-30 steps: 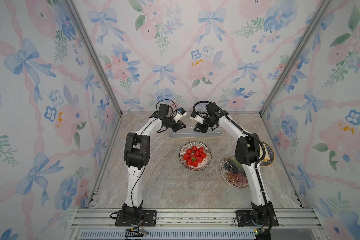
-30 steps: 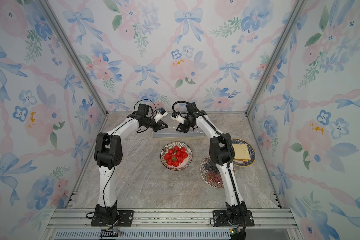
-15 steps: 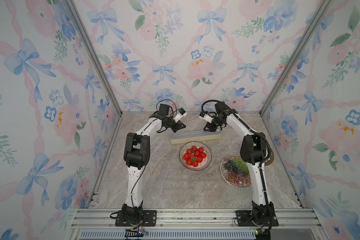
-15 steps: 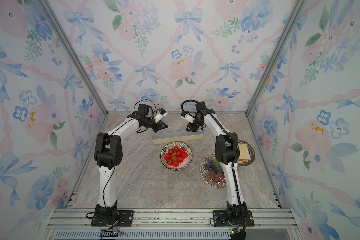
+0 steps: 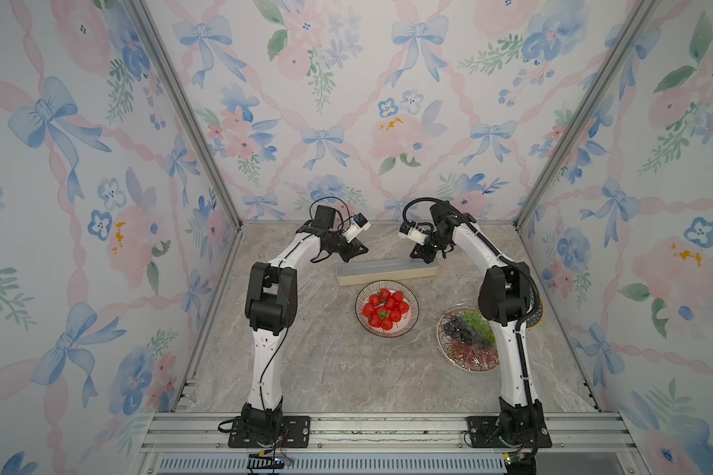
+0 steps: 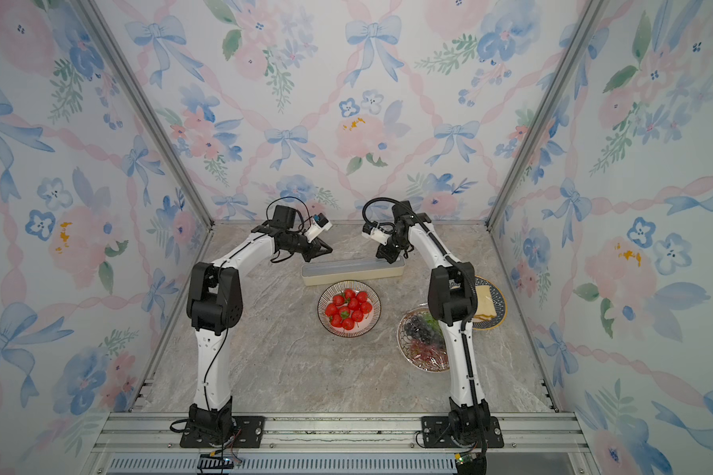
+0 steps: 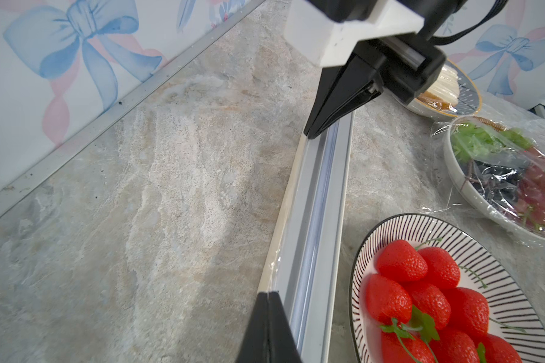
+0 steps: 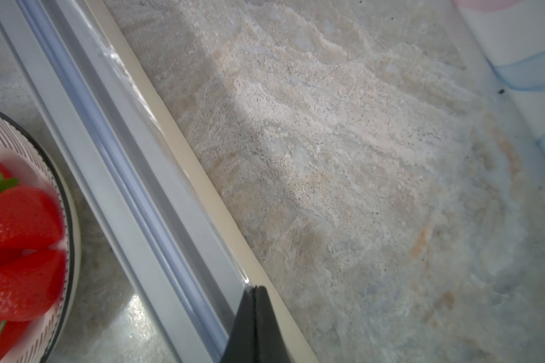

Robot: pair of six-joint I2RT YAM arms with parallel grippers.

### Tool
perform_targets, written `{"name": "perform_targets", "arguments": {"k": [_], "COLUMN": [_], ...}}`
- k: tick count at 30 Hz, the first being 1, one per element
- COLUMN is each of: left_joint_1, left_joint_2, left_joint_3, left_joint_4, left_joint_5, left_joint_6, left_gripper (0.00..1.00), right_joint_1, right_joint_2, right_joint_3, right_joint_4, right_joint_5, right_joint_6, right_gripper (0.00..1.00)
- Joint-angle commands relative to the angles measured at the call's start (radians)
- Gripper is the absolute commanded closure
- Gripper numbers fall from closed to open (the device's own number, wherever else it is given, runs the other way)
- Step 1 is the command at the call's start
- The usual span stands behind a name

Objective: Wrap the plate with plastic wrap
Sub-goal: Pull the plastic wrap from the plastic wrap cutting box.

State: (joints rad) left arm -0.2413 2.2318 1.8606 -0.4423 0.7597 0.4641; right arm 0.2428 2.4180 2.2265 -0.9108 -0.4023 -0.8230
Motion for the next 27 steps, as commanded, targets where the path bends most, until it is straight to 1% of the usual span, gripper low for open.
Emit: {"name": "perform_targets", "arguments": {"k": [1, 5, 8, 14, 20, 27], "left_joint_1": [0.013, 0.014, 0.014, 0.013, 0.013, 0.014], "left_joint_2": [-0.056, -0.091, -0.116, -0.169, -0.209, -0.231], "left_joint_3": [0.016, 0.005, 0.006, 0.017, 0.035, 0.083], "left_joint_4": [0.019, 0.019, 0.019, 0.019, 0.019, 0.02], "left_joint_5": [0.028, 0.037, 0.051, 0.073, 0.039, 0.01], "left_joint_6": [0.005, 0.008, 0.006, -0.013, -0.024, -0.066], "left_gripper": [1.0, 1.0, 1.0, 1.0, 1.0, 1.0], "right_joint_1": [-0.006, -0.003, 0.004, 0.028, 0.039, 0.044], "right_joint_2": [-0.083, -0.204, -0.262, -0.322, -0.359, -0.422], "right_joint_3": [-0.106, -0.189, -0.213, -0.21, -0.174, -0.145], "right_joint_4": [0.012, 0.132, 0.154, 0.13, 0.127, 0.14], "right_joint_5": [0.023, 0.008, 0.009, 0.036, 0.058, 0.115], "right_joint_6": [0.018, 0.055, 0.058, 0.037, 0.057, 0.1], "right_gripper": [1.0, 1.0, 1.0, 1.0, 1.0, 1.0]}}
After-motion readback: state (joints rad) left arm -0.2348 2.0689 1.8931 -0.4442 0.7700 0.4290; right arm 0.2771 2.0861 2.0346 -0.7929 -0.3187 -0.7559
